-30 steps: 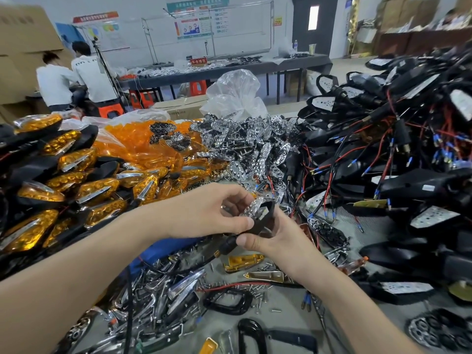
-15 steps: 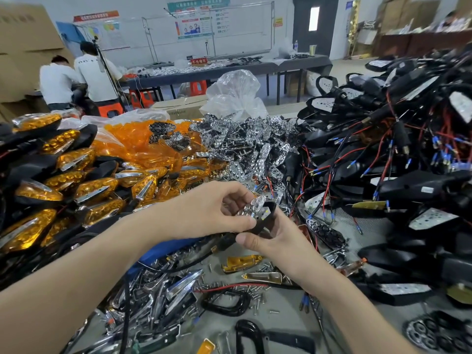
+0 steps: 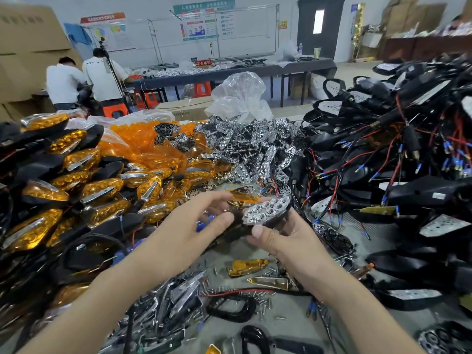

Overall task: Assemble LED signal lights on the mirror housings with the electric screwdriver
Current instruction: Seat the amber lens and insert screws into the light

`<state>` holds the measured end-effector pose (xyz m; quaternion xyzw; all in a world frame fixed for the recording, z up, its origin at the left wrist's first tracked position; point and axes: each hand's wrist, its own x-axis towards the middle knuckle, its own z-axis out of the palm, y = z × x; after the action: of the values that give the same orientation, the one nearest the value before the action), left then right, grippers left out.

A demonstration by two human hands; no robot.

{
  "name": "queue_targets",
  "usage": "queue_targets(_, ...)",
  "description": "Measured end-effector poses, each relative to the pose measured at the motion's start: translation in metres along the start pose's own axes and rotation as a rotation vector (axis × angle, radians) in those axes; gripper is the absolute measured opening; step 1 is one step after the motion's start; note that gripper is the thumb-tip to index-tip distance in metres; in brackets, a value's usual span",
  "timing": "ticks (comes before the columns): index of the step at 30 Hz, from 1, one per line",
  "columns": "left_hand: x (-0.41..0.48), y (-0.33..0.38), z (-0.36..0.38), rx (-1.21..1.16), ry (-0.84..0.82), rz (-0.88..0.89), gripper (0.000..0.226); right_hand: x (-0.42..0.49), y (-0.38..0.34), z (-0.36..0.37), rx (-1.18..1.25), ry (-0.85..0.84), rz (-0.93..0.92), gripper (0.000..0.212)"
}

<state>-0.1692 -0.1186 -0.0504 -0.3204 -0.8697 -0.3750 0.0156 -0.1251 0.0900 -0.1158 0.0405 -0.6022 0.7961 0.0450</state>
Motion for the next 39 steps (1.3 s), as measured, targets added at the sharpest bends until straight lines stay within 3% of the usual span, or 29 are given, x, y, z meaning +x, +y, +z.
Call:
queue_targets(6,-0.047,-0.014,0.008,0.227,0.094,-0.072,0.035,-0.003,-0.012,-0.002,0.312,-0.037,0.053,0.050)
queue_targets(12,-0.050,-0.012,0.023,0.445,0.269,-0.026,0.029,-0.007,-0.015,-0.001,0.333,-0.066,0.064,0.058)
queue_targets(15,-0.048,-0.015,0.025,0.433,0.272,-0.023,0.020,-0.007,-0.015,0.001,0.297,-0.080,0.069,0.062)
queue_targets(29,-0.049,-0.016,0.025,0.362,0.354,0.041,0.032,-0.007,-0.020,0.003,0.329,-0.233,0.032,0.056)
queue_targets(39,-0.050,-0.019,0.028,0.386,0.384,0.071,0.030,-0.010,-0.021,0.003,0.361,-0.211,0.069,0.061)
